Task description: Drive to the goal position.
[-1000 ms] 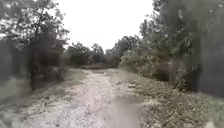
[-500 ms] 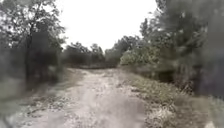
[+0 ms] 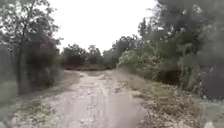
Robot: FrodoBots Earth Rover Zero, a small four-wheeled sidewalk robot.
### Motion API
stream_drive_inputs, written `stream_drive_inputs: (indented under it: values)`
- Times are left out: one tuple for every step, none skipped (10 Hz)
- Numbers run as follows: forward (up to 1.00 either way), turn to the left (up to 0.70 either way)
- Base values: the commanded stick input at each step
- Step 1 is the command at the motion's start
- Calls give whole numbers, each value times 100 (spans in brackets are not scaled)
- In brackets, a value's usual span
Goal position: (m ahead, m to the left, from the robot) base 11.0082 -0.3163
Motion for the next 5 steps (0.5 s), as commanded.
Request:
stream_drive_inputs:
  values:
    - [70,14]
    - [70,7]
    - [70,1]
    - [70,0]
    - [70,0]
